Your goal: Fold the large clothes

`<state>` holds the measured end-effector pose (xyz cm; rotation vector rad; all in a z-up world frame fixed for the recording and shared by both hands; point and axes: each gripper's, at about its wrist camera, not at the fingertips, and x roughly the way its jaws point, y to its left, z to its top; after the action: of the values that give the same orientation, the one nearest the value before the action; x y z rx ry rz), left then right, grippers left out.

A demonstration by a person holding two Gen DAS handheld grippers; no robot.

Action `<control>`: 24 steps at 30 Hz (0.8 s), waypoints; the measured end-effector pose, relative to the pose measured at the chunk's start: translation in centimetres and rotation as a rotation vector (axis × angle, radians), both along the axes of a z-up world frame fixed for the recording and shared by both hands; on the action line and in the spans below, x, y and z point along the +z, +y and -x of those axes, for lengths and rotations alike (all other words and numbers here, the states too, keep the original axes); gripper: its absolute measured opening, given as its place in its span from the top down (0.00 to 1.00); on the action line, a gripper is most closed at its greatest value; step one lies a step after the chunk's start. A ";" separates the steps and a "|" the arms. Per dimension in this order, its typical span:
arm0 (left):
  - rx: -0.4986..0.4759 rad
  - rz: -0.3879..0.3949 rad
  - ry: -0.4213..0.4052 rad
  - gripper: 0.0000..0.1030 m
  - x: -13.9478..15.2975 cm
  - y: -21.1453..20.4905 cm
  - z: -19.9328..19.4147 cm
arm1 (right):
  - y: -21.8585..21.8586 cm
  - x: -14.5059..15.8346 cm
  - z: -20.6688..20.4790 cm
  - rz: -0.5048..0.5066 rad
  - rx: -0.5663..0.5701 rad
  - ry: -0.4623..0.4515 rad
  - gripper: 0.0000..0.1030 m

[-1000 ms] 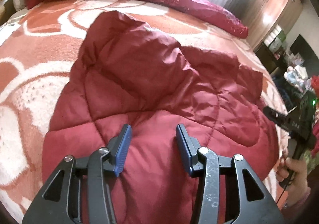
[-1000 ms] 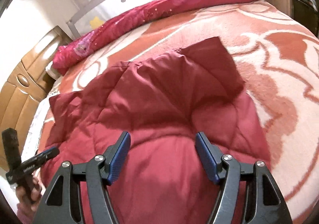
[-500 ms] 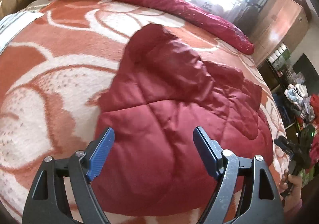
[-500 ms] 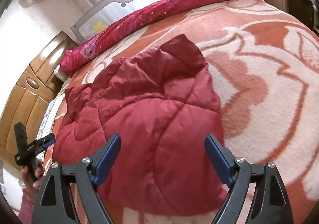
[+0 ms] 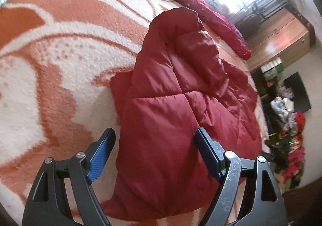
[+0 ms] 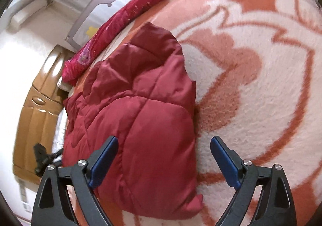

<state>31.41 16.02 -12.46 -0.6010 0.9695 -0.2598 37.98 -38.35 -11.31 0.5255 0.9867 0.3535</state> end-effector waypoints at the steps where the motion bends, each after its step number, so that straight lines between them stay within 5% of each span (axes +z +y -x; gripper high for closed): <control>1: -0.007 0.025 -0.001 0.21 -0.3 0.1 -0.2 | 0.0 -0.3 -0.4 -0.015 0.008 0.005 0.09; 13: -0.054 0.176 0.039 0.14 -2.8 -1.4 -2.2 | 2.1 -3.9 -3.4 -0.112 0.098 0.097 0.05; 20: -0.066 0.137 0.009 0.13 -2.3 -2.6 -1.8 | 3.3 -4.3 -3.7 -0.124 0.121 0.097 0.10; 24: -0.076 0.111 -0.008 0.26 -1.7 -4.0 -1.9 | 3.7 -4.1 -3.8 -0.102 0.129 0.096 0.22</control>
<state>33.29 11.98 -14.18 -0.6648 0.9759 -0.3849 41.73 -34.60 -15.39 0.5769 1.1030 0.4999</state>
